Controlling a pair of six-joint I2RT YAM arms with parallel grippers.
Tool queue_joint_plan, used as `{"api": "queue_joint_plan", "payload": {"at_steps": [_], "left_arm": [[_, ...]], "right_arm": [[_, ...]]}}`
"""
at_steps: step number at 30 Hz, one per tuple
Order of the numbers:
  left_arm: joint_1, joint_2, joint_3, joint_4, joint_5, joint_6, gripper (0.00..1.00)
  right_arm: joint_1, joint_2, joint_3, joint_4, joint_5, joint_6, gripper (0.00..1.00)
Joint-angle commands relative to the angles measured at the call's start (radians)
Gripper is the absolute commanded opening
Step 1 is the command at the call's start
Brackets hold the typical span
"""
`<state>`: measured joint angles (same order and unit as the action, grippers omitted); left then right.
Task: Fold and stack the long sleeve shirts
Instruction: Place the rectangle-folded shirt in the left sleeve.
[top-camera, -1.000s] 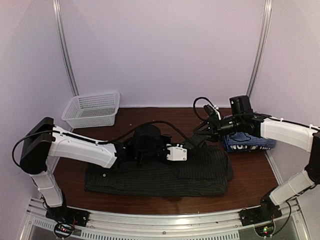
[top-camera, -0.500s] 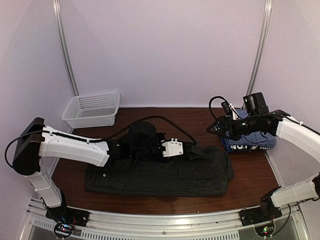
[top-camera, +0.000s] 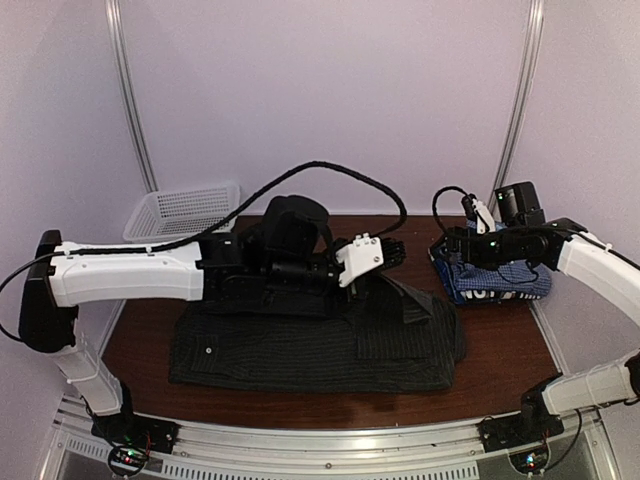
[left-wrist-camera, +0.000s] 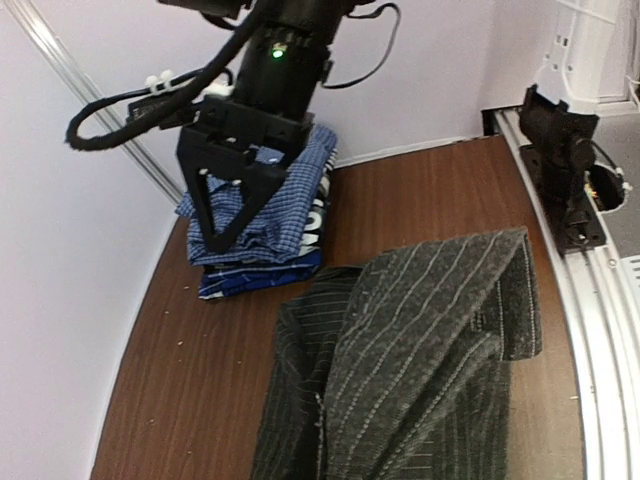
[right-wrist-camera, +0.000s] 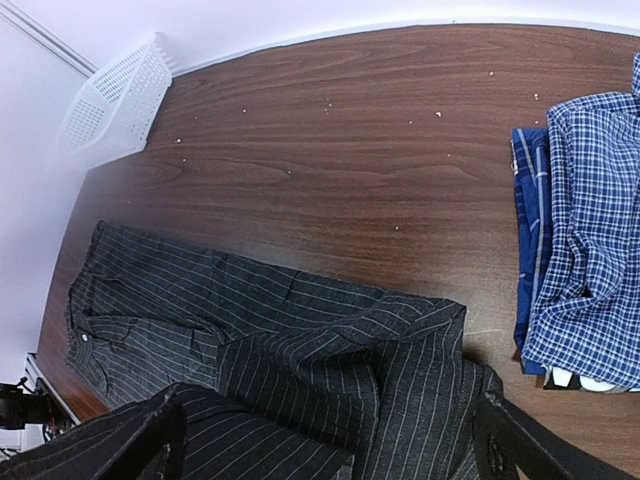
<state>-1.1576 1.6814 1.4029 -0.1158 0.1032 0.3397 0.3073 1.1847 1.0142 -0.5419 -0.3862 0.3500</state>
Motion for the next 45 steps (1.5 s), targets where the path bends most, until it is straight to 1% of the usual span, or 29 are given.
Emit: {"api": "queue_joint_plan", "payload": {"at_steps": [1, 8, 13, 17, 19, 21, 22, 24, 29, 35, 37, 45], "left_arm": [[-0.083, -0.045, 0.048, -0.09, 0.065, -0.061, 0.0], [-0.204, -0.048, 0.139, -0.216, 0.057, -0.039, 0.0], [-0.281, -0.05, 0.199, -0.256, 0.08, -0.035, 0.0], [-0.292, -0.059, 0.228, -0.26, 0.127, -0.057, 0.0], [-0.292, -0.059, 0.239, -0.259, 0.105, -0.076, 0.0], [-0.288, -0.055, 0.24, -0.24, 0.041, -0.093, 0.0], [-0.28, -0.051, 0.239, -0.228, 0.012, -0.105, 0.0], [-0.248, -0.04, 0.24, -0.21, -0.002, -0.135, 0.0], [-0.152, -0.013, 0.229, -0.163, 0.039, -0.231, 0.0], [-0.041, 0.052, 0.253, -0.152, 0.064, -0.335, 0.0], [0.003, 0.073, 0.253, -0.147, 0.072, -0.405, 0.0], [0.186, 0.129, 0.188, -0.093, 0.135, -0.586, 0.0]], "right_arm": [[-0.007, -0.005, -0.017, 0.038, 0.061, -0.04, 1.0], [-0.007, 0.005, -0.031, 0.049, 0.08, -0.054, 1.0], [-0.007, 0.014, -0.052, 0.062, 0.068, -0.053, 1.0], [-0.007, 0.015, -0.065, 0.067, 0.065, -0.055, 1.0], [-0.007, 0.016, -0.071, 0.071, 0.06, -0.055, 1.0], [-0.007, 0.018, -0.076, 0.08, 0.054, -0.055, 1.0], [-0.007, 0.021, -0.079, 0.082, 0.052, -0.055, 1.0], [-0.007, 0.027, -0.082, 0.088, 0.048, -0.055, 1.0], [-0.007, 0.049, -0.085, 0.104, 0.028, -0.055, 1.0], [-0.007, 0.066, -0.091, 0.118, 0.018, -0.055, 1.0], [-0.007, 0.068, -0.094, 0.121, 0.015, -0.055, 1.0], [-0.008, 0.086, -0.113, 0.141, 0.008, -0.056, 1.0]]}}
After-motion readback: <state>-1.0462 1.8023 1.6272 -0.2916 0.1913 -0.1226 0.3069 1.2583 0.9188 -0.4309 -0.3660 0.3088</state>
